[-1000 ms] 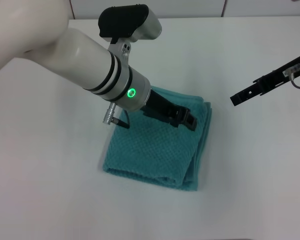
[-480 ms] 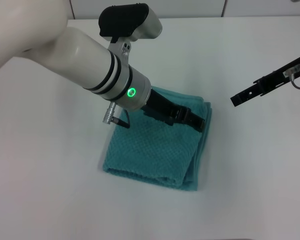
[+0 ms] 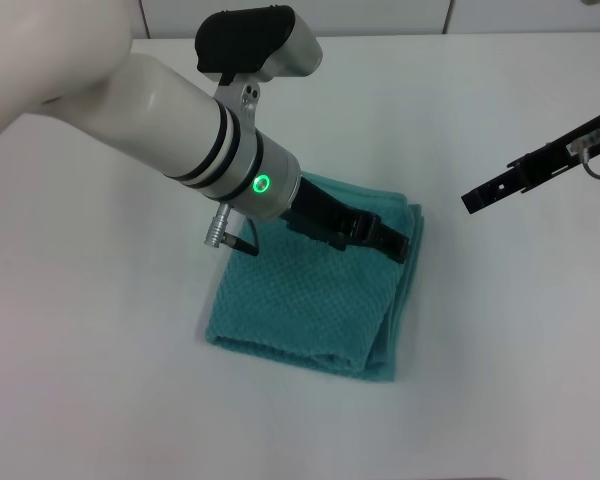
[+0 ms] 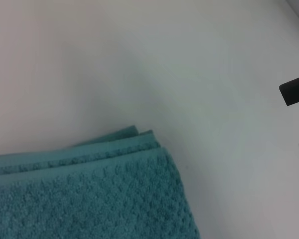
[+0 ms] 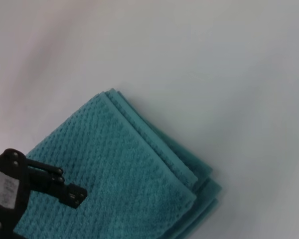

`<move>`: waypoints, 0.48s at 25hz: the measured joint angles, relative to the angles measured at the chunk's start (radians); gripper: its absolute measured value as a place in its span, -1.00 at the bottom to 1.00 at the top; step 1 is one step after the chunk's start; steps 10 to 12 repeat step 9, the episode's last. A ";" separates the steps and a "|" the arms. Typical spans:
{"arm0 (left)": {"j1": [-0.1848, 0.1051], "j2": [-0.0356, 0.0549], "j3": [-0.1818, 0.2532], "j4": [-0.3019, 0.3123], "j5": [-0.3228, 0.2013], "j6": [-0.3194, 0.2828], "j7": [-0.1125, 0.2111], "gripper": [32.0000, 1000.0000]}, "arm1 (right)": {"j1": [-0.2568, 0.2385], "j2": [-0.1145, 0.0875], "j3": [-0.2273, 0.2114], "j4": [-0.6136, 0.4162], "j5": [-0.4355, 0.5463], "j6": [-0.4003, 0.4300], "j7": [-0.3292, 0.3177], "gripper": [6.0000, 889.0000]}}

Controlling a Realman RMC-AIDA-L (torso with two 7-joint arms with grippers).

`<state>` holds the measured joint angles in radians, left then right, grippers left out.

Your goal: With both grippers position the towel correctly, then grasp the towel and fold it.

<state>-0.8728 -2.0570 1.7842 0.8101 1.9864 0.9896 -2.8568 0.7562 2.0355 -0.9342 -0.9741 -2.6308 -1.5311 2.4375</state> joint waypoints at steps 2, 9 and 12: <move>0.000 0.0000 0.000 0.000 0.000 0.000 -0.001 0.73 | 0.000 0.000 0.000 0.000 0.000 -0.001 0.000 0.94; 0.000 0.0015 -0.001 0.001 0.000 0.000 -0.005 0.73 | 0.000 0.000 0.000 0.000 0.000 -0.001 0.000 0.94; 0.000 0.0015 -0.001 0.001 0.000 0.000 -0.005 0.73 | 0.000 0.000 0.000 0.000 0.000 -0.001 0.000 0.94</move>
